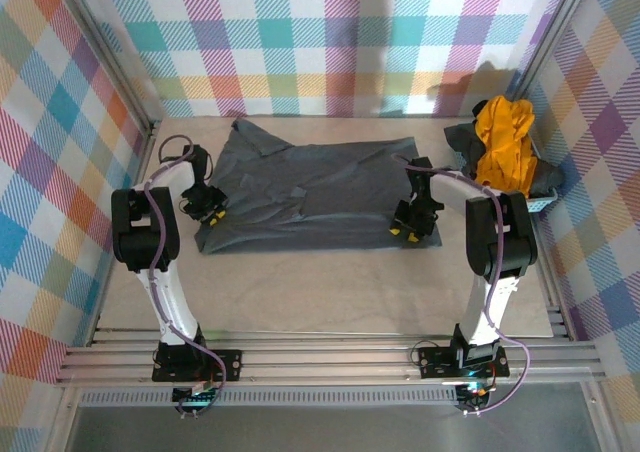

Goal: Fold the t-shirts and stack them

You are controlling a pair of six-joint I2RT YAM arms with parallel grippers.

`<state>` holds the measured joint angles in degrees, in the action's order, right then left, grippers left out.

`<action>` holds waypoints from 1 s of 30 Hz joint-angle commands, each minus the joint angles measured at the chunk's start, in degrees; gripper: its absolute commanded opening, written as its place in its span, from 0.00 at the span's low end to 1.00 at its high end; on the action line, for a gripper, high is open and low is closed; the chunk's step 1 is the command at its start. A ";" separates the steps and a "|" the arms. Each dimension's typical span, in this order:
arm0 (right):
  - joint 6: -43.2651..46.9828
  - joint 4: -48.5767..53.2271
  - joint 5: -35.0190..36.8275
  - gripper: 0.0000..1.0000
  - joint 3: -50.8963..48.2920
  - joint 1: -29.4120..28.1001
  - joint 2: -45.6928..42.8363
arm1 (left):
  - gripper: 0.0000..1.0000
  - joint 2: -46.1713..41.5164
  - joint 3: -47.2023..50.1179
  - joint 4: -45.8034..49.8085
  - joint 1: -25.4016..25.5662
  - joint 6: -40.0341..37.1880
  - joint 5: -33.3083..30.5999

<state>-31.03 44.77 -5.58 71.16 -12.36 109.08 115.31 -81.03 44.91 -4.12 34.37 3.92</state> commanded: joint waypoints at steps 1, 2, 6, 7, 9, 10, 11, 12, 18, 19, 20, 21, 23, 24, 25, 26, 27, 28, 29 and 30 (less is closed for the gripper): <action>2.47 5.95 4.59 0.40 -0.69 -0.57 2.75 | 0.19 -1.54 5.13 2.15 -0.60 -0.98 -0.95; 2.93 6.86 4.84 0.39 -0.74 -0.94 2.48 | 0.19 -2.05 7.10 1.80 -0.65 -0.18 -0.35; 3.74 9.33 5.30 0.40 -2.63 -1.82 0.81 | 0.19 -3.84 13.82 2.45 -0.86 3.39 -0.23; 3.76 10.03 5.54 0.40 -3.42 -1.96 0.21 | 0.19 -4.48 15.69 2.38 -1.08 4.20 -0.08; 3.85 11.04 5.69 0.40 -5.31 -2.14 -1.02 | 0.19 -6.08 18.53 2.47 -1.79 5.31 0.18; 3.81 11.60 5.65 0.40 -6.16 -2.21 -1.69 | 0.19 -7.01 20.03 2.53 -2.36 5.60 0.34; 3.70 12.05 5.59 0.40 -7.24 -2.37 -2.50 | 0.19 -8.17 21.27 2.73 -3.00 5.95 0.38; 3.62 12.48 5.38 0.40 -8.16 -2.56 -3.21 | 0.19 -9.18 22.15 2.86 -3.50 6.06 0.38; 1.62 13.77 1.74 0.41 -13.72 -4.85 -9.45 | 0.19 -12.37 23.40 5.03 -5.62 4.88 0.91; 1.25 13.76 0.92 0.42 -13.94 -5.12 -10.45 | 0.19 -13.07 22.90 5.54 -5.72 4.89 0.70; 1.04 13.79 0.68 0.42 -13.76 -5.14 -11.21 | 0.19 -13.93 22.05 5.83 -5.79 4.97 0.23; 0.88 13.65 0.70 0.43 -13.15 -5.13 -12.27 | 0.19 -14.68 20.78 6.25 -5.74 5.00 -0.24; 0.99 13.49 1.78 0.45 -10.48 -5.13 -13.94 | 0.23 -16.35 16.43 6.69 -5.56 5.52 -0.58; 1.14 13.26 2.29 0.47 -8.54 -5.02 -14.59 | 0.26 -16.45 14.19 6.69 -5.40 5.95 -0.29; 1.40 12.58 2.31 0.49 -6.69 -4.88 -14.93 | 0.30 -16.08 11.00 6.28 -5.13 6.47 0.39; 1.62 11.23 2.02 0.51 -4.83 -4.49 -15.11 | 0.33 -15.09 7.87 5.11 -4.75 7.07 1.76; 1.71 9.79 1.43 0.52 -3.28 -3.94 -14.97 | 0.36 -13.94 5.12 4.03 -4.32 7.60 3.08; 1.76 7.77 -0.08 0.52 -1.27 -2.86 -14.34 | 0.39 -11.93 1.79 2.66 -3.56 8.22 4.52; 1.61 5.93 -1.90 0.52 0.70 -1.74 -13.15 | 0.43 -9.45 -1.96 1.28 -2.83 8.82 6.36; 1.48 4.41 -3.74 0.52 2.49 -0.68 -11.82 | 0.46 -7.31 -5.52 0.33 -2.15 9.19 7.84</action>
<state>-29.30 54.59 -5.17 68.77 -15.90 95.92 102.96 -77.93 48.88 -7.92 41.47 7.33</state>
